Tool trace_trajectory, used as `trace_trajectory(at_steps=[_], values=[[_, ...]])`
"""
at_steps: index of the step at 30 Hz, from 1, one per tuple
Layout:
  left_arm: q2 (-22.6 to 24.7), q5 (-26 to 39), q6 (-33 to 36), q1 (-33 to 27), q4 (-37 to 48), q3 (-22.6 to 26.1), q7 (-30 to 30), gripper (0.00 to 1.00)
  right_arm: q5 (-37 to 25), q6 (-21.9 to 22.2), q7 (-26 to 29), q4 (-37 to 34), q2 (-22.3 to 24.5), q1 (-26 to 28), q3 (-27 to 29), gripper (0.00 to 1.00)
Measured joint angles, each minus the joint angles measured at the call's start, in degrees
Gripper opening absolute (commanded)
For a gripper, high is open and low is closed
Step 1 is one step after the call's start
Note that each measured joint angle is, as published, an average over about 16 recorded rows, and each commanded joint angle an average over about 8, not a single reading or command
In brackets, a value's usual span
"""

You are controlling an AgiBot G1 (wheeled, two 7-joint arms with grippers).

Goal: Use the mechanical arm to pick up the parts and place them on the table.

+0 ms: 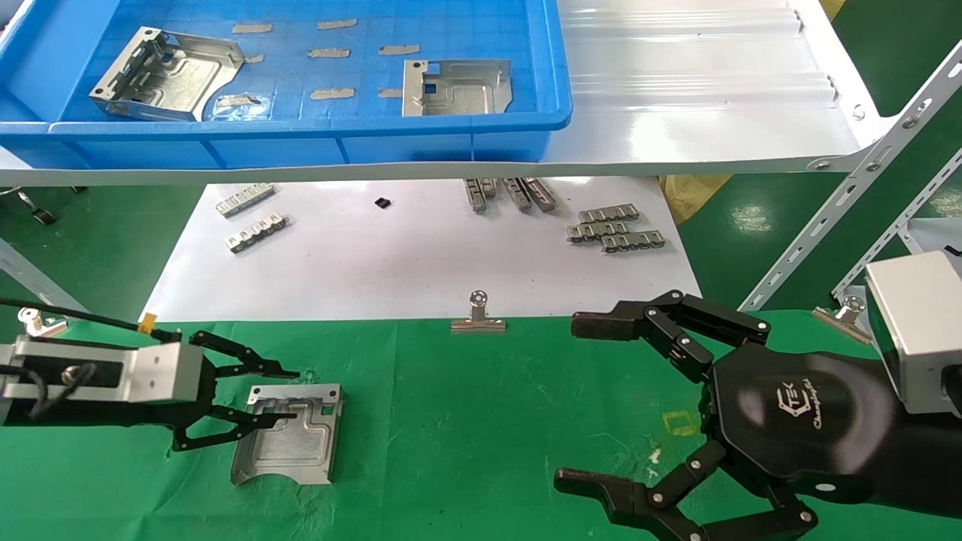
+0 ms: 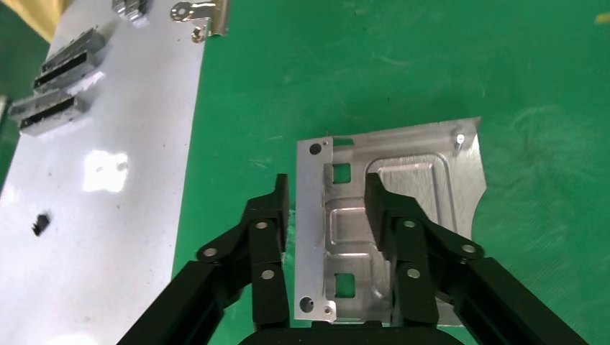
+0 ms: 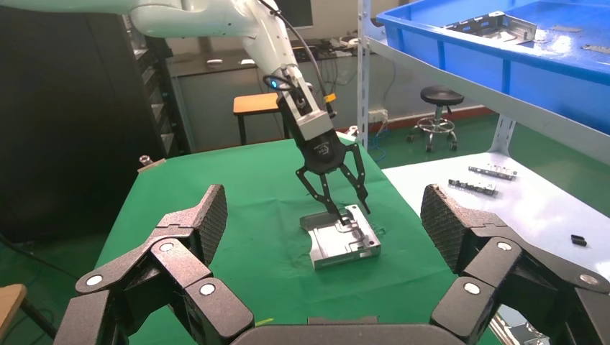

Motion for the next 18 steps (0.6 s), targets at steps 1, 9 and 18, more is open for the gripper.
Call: trace_trajectory(at_steps=[1, 9, 18], values=[[-0.1, -0.33, 0.16, 0.07, 0.23, -0.08, -0.87, 1.0, 0.0, 0.0, 0.0, 0.0, 0.0, 0.0, 0.0, 1.0], [-1.25, -4.12, 0.9, 1.71, 1.98, -1.41, -8.98, 1.0, 0.0, 0.0, 0.0, 0.0, 0.0, 0.0, 0.0, 1.0], [-2.08, -6.55, 0.78, 3.29, 2.76, -2.47, -13.12, 1.0, 0.01, 0.01, -0.01, -0.01, 0.0, -0.01, 0.0, 1.0]])
